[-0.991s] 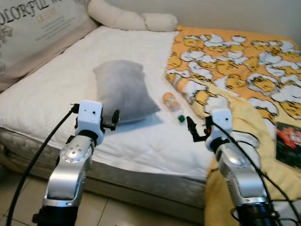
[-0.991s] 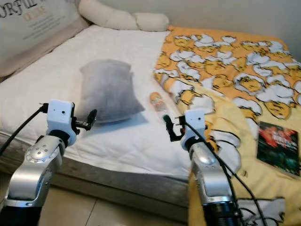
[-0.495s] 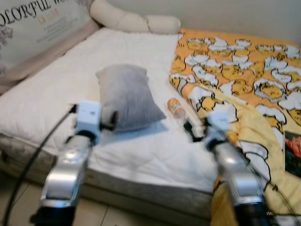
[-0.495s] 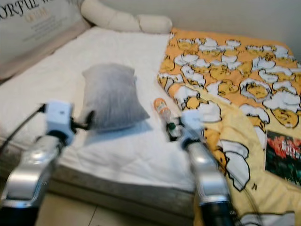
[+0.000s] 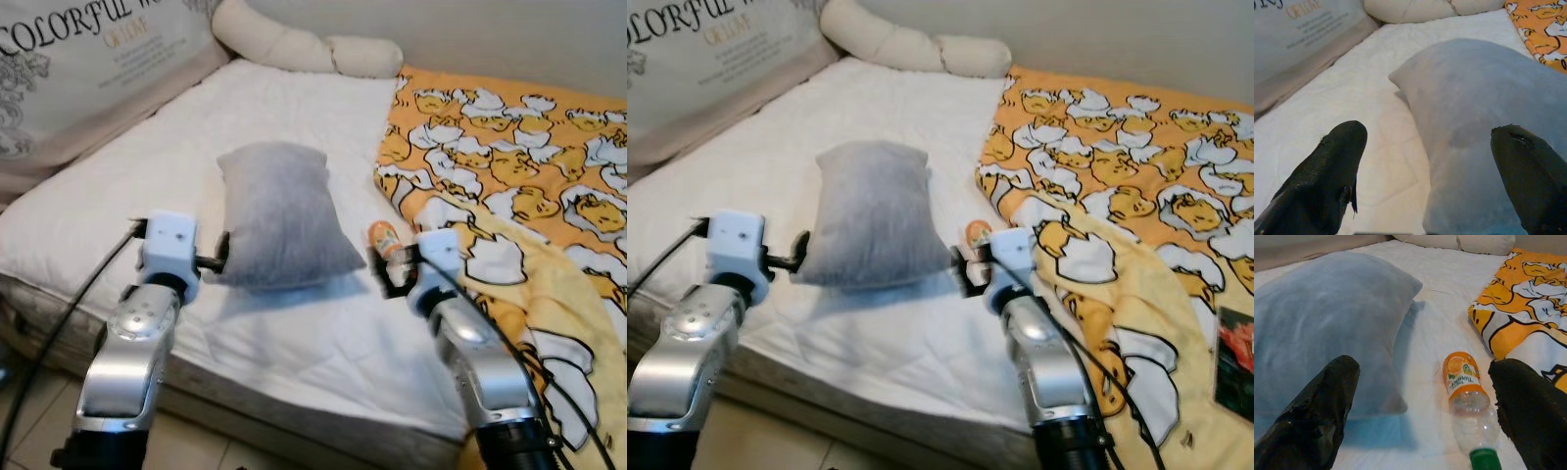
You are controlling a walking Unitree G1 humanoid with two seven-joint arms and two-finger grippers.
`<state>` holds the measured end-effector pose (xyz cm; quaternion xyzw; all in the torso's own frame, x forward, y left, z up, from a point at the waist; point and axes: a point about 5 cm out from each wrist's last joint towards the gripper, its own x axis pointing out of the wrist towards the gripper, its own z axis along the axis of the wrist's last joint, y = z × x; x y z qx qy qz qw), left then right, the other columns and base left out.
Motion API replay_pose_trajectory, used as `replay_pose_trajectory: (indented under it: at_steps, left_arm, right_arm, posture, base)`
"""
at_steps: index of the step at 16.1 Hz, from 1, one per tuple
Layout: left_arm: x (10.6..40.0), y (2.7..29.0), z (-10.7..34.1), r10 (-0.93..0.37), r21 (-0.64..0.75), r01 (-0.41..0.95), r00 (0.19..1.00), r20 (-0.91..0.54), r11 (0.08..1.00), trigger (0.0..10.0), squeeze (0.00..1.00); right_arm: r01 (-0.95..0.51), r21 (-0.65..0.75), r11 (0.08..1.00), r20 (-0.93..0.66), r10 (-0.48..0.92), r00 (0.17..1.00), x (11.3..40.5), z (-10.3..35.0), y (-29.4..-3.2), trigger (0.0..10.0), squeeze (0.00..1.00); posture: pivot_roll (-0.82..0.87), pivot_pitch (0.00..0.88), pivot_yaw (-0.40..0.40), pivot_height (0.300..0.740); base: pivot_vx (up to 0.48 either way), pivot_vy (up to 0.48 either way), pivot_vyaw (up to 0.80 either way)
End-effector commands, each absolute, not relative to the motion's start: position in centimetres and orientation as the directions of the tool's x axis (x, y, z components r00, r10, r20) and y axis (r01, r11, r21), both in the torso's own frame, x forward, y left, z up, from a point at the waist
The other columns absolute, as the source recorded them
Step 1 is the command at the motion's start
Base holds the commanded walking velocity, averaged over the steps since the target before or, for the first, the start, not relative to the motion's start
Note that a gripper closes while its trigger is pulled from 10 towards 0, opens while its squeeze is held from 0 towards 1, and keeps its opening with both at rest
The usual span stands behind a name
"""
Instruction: Clean up the room
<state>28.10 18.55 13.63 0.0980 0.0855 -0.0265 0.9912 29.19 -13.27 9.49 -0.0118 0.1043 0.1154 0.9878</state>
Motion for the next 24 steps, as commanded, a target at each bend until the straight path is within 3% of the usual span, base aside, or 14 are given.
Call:
replay_pose_trajectory:
  at_steps: [1, 6, 7, 8, 11, 15, 18, 19, 24]
  left_arm:
    - [28.3, 17.4, 14.0, -0.078, 0.199, 0.11, 0.984, -0.163, 0.974, 10.0, 0.0]
    - [28.1, 16.3, 13.7, -0.19, 0.23, 0.236, 0.96, -0.205, 0.944, 10.0, 0.0]
    - [28.2, 16.2, 13.7, -0.203, 0.231, 0.25, 0.957, -0.21, 0.94, 10.0, 0.0]
    - [27.9, 15.9, 13.4, -0.26, 0.252, 0.329, 0.927, -0.271, 0.91, 10.0, 0.0]
    - [27.0, 15.6, 14.2, -0.42, 0.265, 0.532, 0.824, -0.381, 0.804, 10.0, 0.0]
    - [26.5, 15.4, 15.7, -0.489, 0.215, 0.612, 0.759, -0.429, 0.761, 10.0, 0.0]
    - [26.0, 15.1, 16.0, -0.529, 0.214, 0.669, 0.711, -0.464, 0.712, 10.0, 0.0]
    - [25.7, 15.1, 16.2, -0.537, 0.209, 0.685, 0.694, -0.48, 0.698, 10.0, 0.0]
    - [24.3, 15.1, 17.0, -0.576, 0.191, 0.74, 0.635, -0.515, 0.645, 10.0, 0.0]
  right_arm:
    - [-0.179, 0.002, 0.984, -0.224, 0.175, 0.959, 29.3, 9.6, -14.8, 10.0, 0.0]
    - [-0.113, -0.032, 0.993, -0.339, 0.096, 0.936, 30.7, 8.6, -15.4, 10.0, 0.0]
    - [-0.113, -0.04, 0.993, -0.358, 0.092, 0.929, 31.2, 8.5, -15.5, 10.0, 0.82]
    - [-0.106, -0.064, 0.992, -0.432, 0.068, 0.899, 32.3, 8.1, -15.7, 10.0, 1.0]
    - [-0.107, -0.091, 0.99, -0.532, 0.043, 0.846, 35.1, 8.2, -16.5, 10.0, 1.0]
    - [-0.095, -0.087, 0.992, -0.569, 0.028, 0.822, 36.9, 9.1, -17.0, 10.0, 1.0]
    - [-0.131, -0.183, 0.974, -0.571, 0.003, 0.821, 37.3, 9.2, -17.2, 10.0, 1.0]
    - [-0.133, -0.194, 0.972, -0.569, -0.001, 0.822, 37.4, 9.2, -17.3, 10.0, 0.0]
    - [-0.13, -0.183, 0.975, -0.582, -0.001, 0.813, 37.0, 8.4, -17.5, 10.0, 0.0]
  posture:
    - [-0.12, 0.0, 0.002, 0.74]
    - [-0.14, 0.0, 0.003, 0.74]
    - [-0.14, 0.0, 0.004, 0.74]
    - [-0.14, 0.0, 0.007, 0.74]
    - [-0.14, 0.0, 0.009, 0.74]
    - [-0.11, 0.0, -0.009, 0.74]
    - [-0.07, 0.006, -0.006, 0.74]
    - [-0.06, 0.03, -0.004, 0.74]
    - [0.03, 0.177, -0.007, 0.74]
  base:
    - [0.255, 0.0, 0.0]
    - [0.0, 0.0, 0.0]
    - [0.0, 0.0, 0.0]
    - [0.0, 0.0, 0.0]
    - [0.0, 0.0, 0.0]
    - [0.0, 0.0, 0.0]
    - [0.0, 0.0, 0.0]
    - [0.0, 0.0, 0.0]
    - [0.0, 0.0, 0.0]
